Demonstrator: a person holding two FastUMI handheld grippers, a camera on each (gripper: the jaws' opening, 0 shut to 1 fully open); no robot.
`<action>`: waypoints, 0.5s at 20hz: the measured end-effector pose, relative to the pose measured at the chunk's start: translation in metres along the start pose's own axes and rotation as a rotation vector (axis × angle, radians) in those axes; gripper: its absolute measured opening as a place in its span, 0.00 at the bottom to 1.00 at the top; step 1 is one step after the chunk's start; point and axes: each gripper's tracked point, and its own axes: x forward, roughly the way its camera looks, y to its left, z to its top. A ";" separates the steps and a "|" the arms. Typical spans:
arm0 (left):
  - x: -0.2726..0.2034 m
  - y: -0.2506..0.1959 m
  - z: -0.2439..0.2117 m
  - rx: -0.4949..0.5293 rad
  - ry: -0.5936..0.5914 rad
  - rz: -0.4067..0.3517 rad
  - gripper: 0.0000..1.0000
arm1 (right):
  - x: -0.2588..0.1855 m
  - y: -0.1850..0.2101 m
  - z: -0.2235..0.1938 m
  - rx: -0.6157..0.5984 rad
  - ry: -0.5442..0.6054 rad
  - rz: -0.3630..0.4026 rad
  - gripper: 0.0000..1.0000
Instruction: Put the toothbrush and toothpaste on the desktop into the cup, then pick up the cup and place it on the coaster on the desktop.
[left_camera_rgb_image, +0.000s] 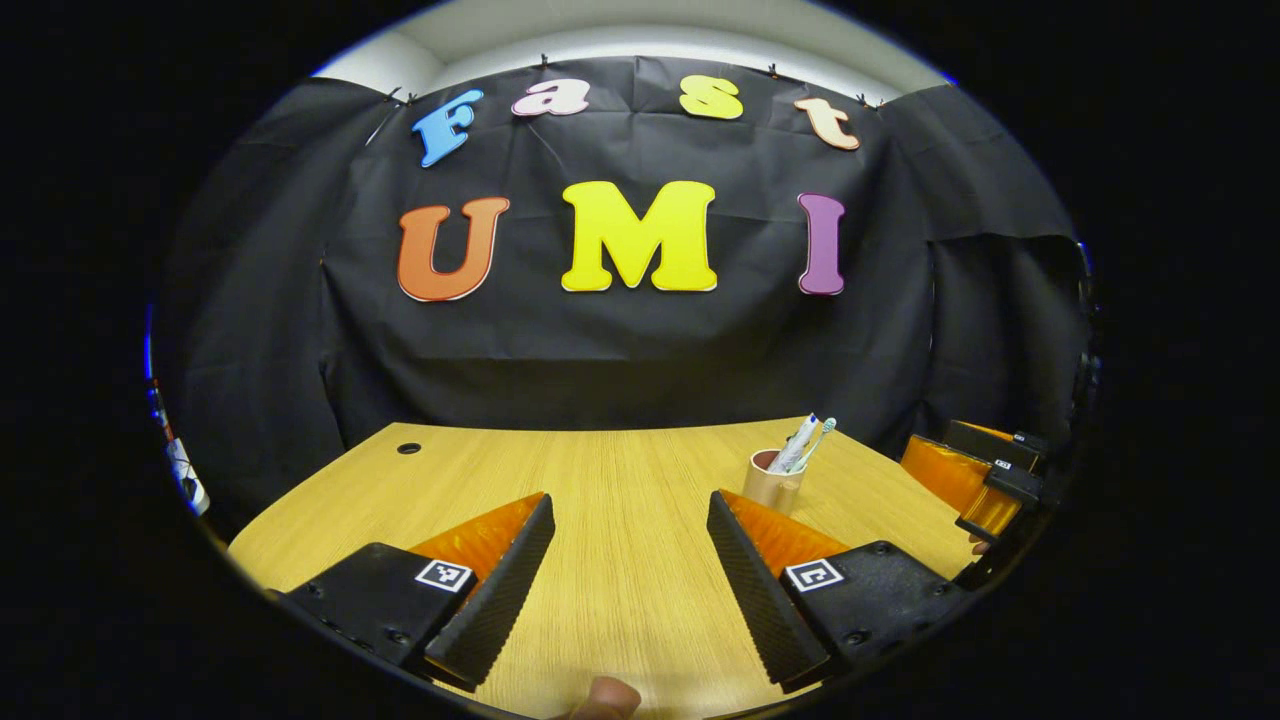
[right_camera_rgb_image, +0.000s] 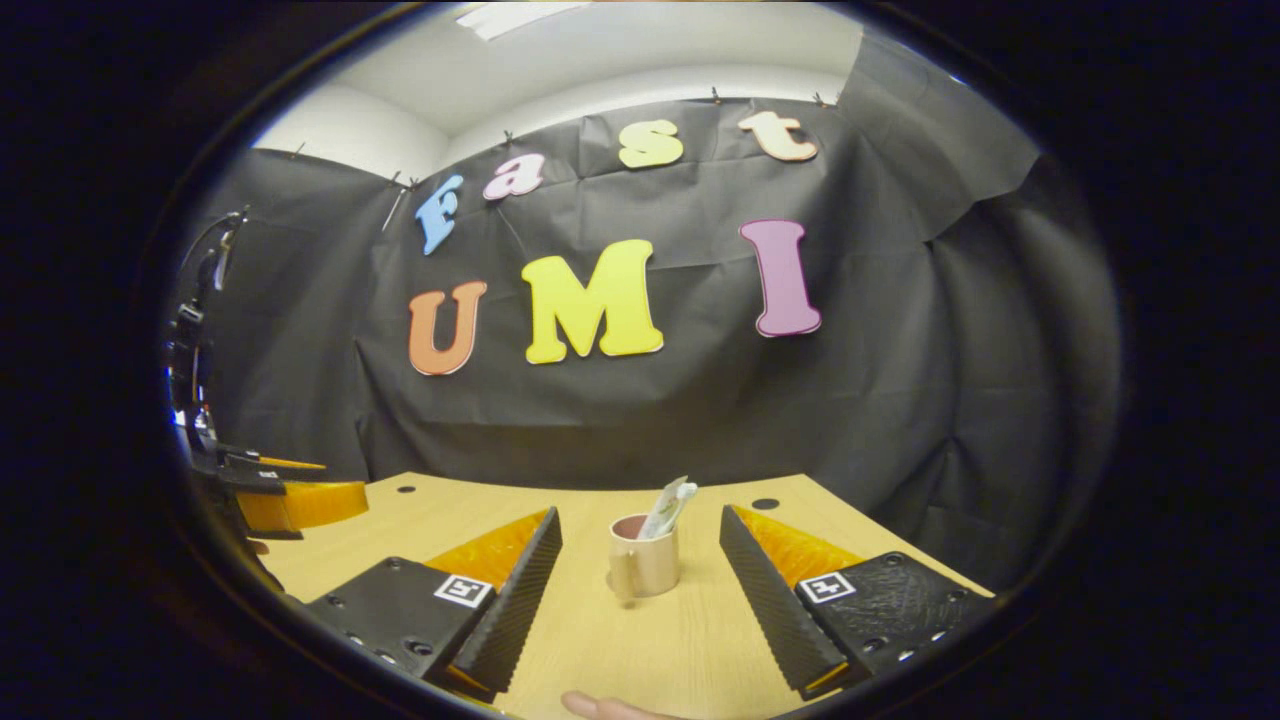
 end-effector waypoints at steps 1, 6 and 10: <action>-0.001 0.004 -0.001 -0.007 -0.010 0.006 0.98 | -0.002 0.005 -0.001 -0.020 -0.001 -0.001 0.92; -0.010 0.013 -0.001 -0.038 -0.070 0.030 0.98 | 0.000 0.014 -0.016 -0.017 0.064 0.010 0.95; -0.007 0.012 -0.007 -0.041 -0.073 0.043 0.98 | 0.004 0.002 -0.019 -0.009 0.081 -0.036 0.95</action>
